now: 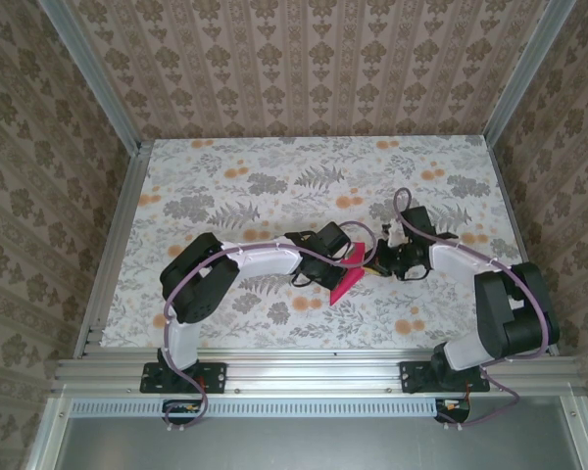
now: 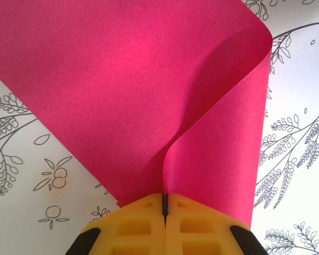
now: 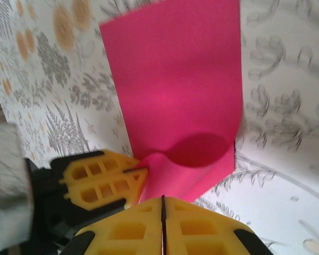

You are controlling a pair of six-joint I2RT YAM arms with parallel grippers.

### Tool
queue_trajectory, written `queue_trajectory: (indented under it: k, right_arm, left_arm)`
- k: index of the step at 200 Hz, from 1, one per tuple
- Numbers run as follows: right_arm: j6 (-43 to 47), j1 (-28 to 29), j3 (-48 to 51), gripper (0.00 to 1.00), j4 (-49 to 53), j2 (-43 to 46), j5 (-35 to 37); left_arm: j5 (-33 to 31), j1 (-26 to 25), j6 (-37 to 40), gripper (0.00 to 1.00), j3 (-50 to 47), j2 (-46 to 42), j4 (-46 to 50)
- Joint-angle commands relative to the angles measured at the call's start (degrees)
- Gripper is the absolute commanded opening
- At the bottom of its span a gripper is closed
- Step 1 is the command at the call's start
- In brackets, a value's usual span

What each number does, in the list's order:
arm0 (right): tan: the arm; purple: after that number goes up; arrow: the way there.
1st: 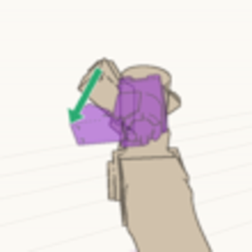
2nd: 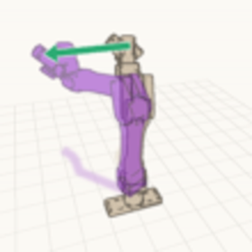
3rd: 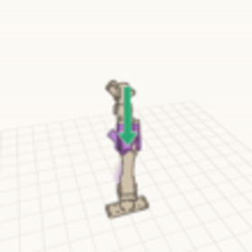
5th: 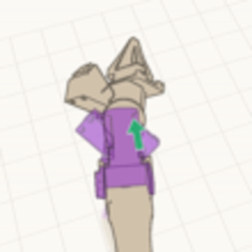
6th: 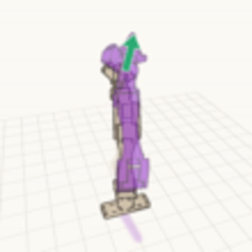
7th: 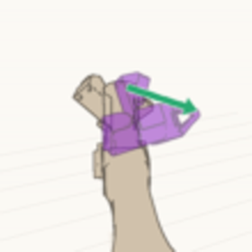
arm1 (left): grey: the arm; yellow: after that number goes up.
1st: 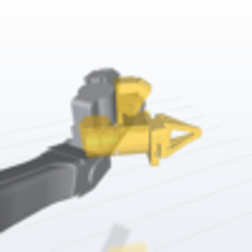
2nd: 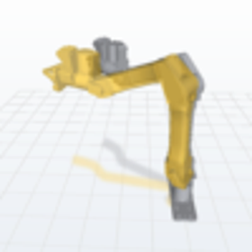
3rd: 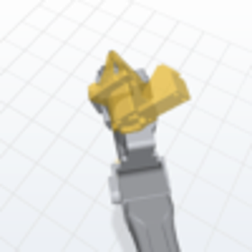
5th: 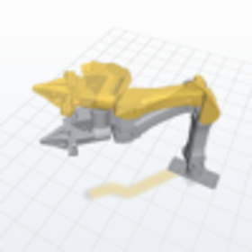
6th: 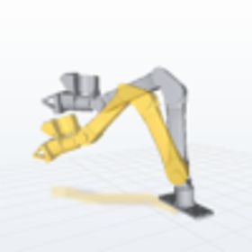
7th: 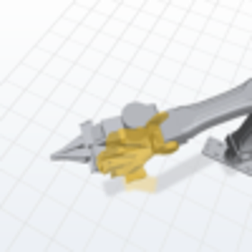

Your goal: Fold a paper plane with a square sheet of paper (pick it up from the middle)

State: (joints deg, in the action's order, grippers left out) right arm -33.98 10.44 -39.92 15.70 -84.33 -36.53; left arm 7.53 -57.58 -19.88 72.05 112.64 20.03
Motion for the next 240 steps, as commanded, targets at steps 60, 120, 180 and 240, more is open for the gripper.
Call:
queue_trajectory:
  k: [60,120,180,240]
  right_arm:
    - [-7.5,4.3,3.9,0.08,-11.5,-3.5,-3.0]
    - [-7.0,4.3,4.5,0.08,-14.0,-8.1,-2.3]
    - [-5.2,4.3,4.9,0.09,-13.6,-10.9,0.4]
    - [-3.5,3.6,3.9,0.11,-9.8,-6.9,0.2]
  left_arm:
    - [0.2,0.3,-0.9,0.00,-1.6,0.3,1.1]
    - [0.0,0.4,-1.1,0.00,-2.1,-0.1,1.2]
    - [-0.8,0.3,-1.1,0.00,-2.3,-0.5,1.9]
    - [-1.4,0.2,-1.0,0.00,-2.8,-0.6,2.4]
